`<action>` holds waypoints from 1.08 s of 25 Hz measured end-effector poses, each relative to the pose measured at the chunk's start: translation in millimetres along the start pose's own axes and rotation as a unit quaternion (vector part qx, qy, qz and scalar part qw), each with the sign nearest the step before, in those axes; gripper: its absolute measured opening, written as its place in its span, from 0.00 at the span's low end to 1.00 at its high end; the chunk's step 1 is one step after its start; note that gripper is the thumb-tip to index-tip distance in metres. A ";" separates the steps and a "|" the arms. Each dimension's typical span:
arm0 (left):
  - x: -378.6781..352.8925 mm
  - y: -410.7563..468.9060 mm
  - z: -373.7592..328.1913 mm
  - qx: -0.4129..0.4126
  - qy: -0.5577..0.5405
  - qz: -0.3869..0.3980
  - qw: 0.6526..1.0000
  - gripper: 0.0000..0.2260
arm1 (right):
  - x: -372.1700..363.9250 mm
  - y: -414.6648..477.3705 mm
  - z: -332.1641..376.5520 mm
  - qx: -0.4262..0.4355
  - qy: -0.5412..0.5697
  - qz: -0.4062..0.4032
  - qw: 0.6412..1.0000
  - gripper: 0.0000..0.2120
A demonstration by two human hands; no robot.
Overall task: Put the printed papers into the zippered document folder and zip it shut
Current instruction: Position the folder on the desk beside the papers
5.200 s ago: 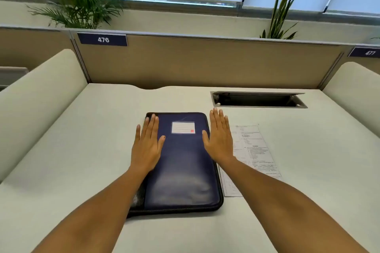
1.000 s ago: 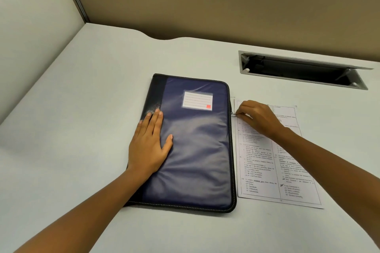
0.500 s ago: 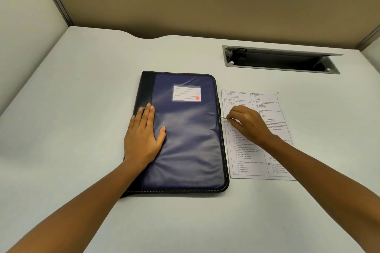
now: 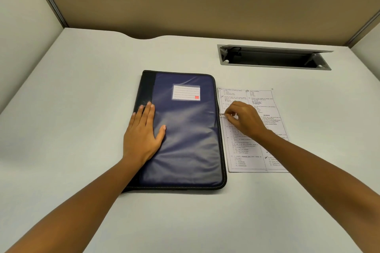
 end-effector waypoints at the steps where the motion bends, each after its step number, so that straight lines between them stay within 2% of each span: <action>1: -0.2 0.2 0.1 -0.001 0.003 0.000 1.000 0.32 | -3.4 3.5 -2.4 -0.014 0.006 0.001 1.000 0.02; 6: -0.7 -0.8 1.8 0.005 -0.005 -0.001 1.000 0.32 | -13.2 20.9 -10.7 -0.062 0.027 -0.011 0.998 0.02; 12: -1.4 -0.2 1.8 0.014 -0.008 -0.002 1.000 0.33 | -11.6 -0.7 5.3 0.037 0.014 0.032 0.999 0.01; 16: -2.4 -0.7 2.5 0.017 -0.009 -0.002 1.000 0.32 | -2.4 -12.3 6.9 0.038 0.011 0.005 0.999 0.01; 27: -1.2 -0.2 0.8 0.011 -0.010 0.000 1.000 0.32 | -15.9 2.8 11.4 0.009 0.045 0.043 0.998 0.03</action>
Point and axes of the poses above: each hand's wrist, its own y-axis towards the middle knuckle, its own x-axis out of the back of the hand, z = x × y, the point moved 8 cm from there along y, towards the middle knuckle, and after that the axes turned 3 degrees about -y, right-handed, at the moved point
